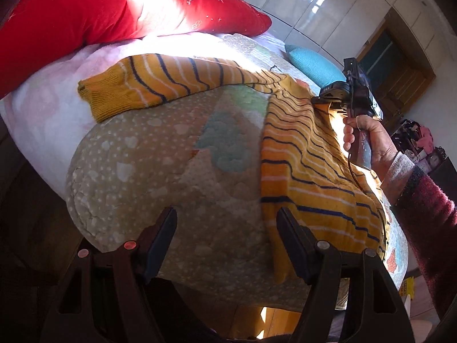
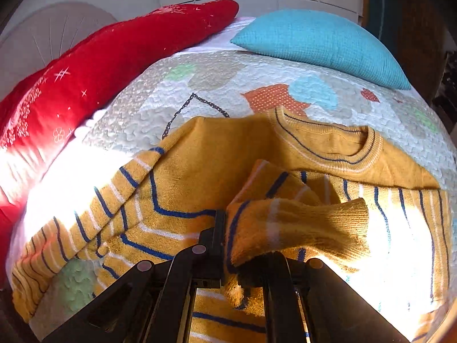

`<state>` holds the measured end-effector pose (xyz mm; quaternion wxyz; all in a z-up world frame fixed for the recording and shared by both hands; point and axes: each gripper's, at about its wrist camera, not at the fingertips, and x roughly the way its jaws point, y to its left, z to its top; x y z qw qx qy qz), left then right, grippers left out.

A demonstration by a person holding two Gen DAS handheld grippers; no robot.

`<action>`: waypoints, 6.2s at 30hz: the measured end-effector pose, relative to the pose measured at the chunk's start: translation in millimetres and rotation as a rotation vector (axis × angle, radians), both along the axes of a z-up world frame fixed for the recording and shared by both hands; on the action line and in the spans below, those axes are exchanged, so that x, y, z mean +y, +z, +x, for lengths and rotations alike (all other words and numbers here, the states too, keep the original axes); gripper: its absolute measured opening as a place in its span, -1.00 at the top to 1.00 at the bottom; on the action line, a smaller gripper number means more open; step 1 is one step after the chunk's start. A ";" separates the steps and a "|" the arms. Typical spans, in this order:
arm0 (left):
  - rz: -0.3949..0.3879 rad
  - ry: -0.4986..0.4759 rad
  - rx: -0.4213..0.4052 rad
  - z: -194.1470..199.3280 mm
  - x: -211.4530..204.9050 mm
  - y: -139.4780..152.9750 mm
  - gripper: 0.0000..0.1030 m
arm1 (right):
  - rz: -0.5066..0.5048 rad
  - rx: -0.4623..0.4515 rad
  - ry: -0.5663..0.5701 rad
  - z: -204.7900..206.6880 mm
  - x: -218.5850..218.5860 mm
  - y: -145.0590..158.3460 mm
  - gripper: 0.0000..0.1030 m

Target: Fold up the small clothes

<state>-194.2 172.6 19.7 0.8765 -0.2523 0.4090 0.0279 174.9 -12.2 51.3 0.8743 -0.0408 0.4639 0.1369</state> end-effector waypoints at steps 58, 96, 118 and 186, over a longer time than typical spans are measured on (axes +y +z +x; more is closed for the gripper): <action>0.051 0.073 0.069 5.5 8.9 0.0 -0.41 | 0.092 0.091 -0.439 -26.8 -295.0 2.2 0.91; 0.534 0.137 0.139 84.8 73.9 14.4 -0.58 | 0.157 -0.042 -0.279 -157.3 -287.3 26.7 0.08; 0.382 0.225 -0.045 102.3 128.9 137.6 0.83 | 0.232 -0.068 -0.337 -217.2 -306.7 13.3 0.02; 0.045 0.058 -0.023 10.8 24.0 41.9 -0.38 | -0.576 0.038 -0.024 -23.0 -231.6 41.7 0.14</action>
